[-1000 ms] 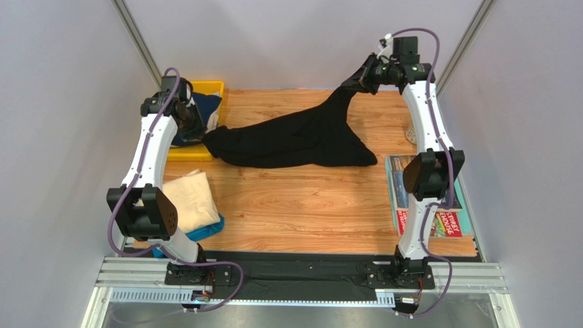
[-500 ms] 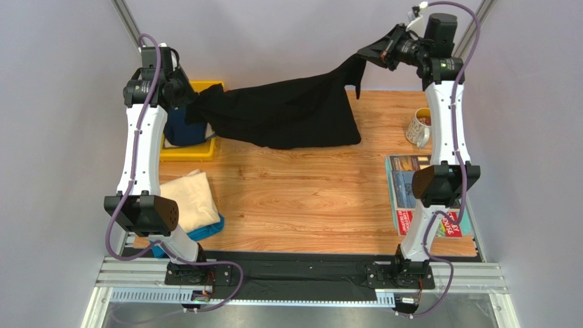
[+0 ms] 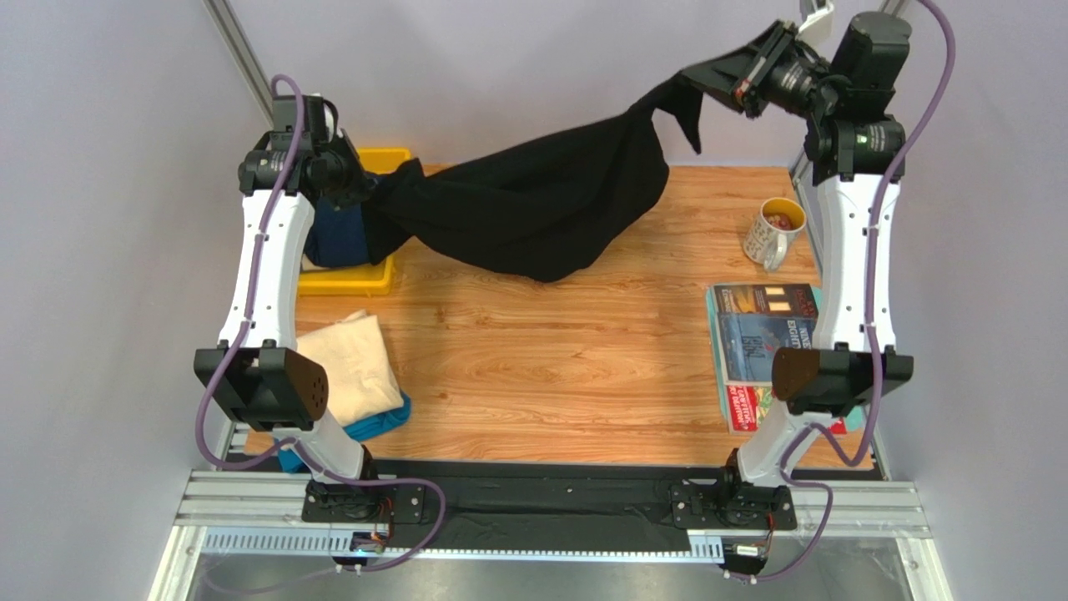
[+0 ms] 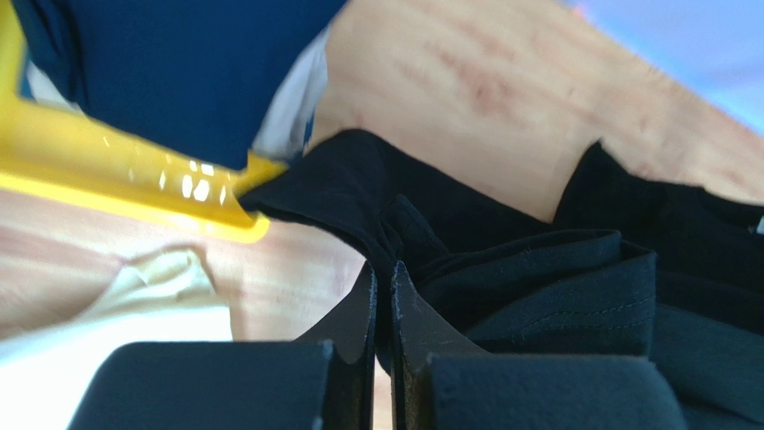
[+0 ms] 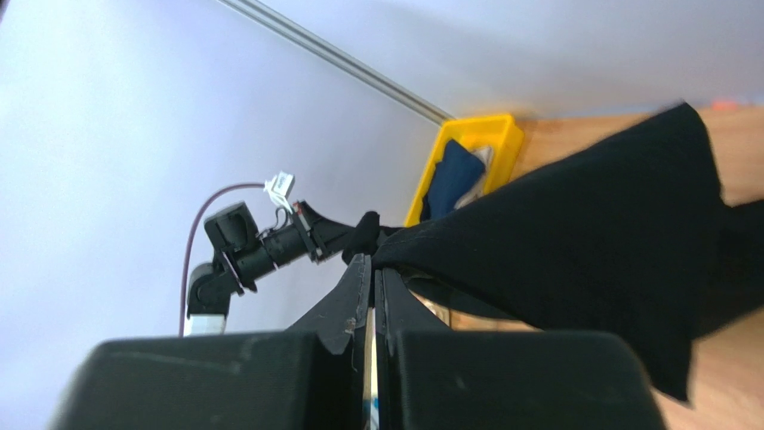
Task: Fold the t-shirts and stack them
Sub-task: Flatten the tshirt out
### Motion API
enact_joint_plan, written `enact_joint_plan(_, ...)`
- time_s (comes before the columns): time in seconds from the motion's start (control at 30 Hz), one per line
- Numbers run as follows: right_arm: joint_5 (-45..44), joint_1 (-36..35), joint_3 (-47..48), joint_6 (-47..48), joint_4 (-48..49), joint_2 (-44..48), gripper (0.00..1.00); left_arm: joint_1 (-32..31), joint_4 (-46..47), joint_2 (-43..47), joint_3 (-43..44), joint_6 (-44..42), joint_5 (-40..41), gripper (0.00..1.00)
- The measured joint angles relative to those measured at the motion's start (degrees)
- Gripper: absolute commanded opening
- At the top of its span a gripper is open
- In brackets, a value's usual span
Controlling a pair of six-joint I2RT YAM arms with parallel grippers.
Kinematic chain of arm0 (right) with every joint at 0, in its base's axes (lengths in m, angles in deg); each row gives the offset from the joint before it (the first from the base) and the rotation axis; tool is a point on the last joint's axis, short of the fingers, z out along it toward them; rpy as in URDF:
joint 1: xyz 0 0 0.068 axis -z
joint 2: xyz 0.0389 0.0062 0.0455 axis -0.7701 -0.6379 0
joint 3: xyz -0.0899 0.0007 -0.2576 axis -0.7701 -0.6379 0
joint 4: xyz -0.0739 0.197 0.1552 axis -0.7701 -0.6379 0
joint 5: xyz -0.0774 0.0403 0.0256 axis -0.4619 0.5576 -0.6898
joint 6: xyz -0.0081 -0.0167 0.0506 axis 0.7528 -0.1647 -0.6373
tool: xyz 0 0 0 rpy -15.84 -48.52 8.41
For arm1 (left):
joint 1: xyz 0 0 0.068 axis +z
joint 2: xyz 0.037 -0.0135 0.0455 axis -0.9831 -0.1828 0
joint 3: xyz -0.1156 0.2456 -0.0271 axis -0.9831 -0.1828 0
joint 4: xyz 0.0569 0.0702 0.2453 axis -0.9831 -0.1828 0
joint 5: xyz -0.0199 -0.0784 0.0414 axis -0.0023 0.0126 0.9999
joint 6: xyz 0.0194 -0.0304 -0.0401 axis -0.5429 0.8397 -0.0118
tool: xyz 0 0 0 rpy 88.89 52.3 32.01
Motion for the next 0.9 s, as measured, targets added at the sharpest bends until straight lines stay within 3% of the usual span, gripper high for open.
enact_joint_plan(0.13,-1.73,-0.28,-17.38,5.42,-8.24,10.45,0.0,-0.02,-1.6,0.44,-7.45,-0.61,-1.92,0.19)
enact_joint_plan(0.33,-9.29,-0.9,-38.62,17.31,-30.01,15.26,0.0,-0.02,-4.79,1.64,-24.68,-0.98,-2.05,0.2)
enact_joint_plan(0.53,-15.45,-0.9,-57.64,22.53,-40.26,17.38,0.0,-0.02,-8.68,3.3,-26.27,-1.88,-1.14,0.2)
enact_joint_plan(0.8,-20.11,-0.96,-64.74,23.32,-43.06,30.45,0.0,-0.02,-12.5,4.74,-25.31,-2.69,-0.63,0.21)
enact_joint_plan(0.83,-20.11,-0.96,-65.7,23.3,-43.01,31.93,0.0,-0.02,-12.92,4.74,-25.31,-2.69,-0.63,0.32)
enact_joint_plan(0.9,-20.06,-0.96,-67.91,23.19,-43.15,34.29,0.0,-0.02,-13.66,4.74,-25.31,-2.89,-0.63,0.4)
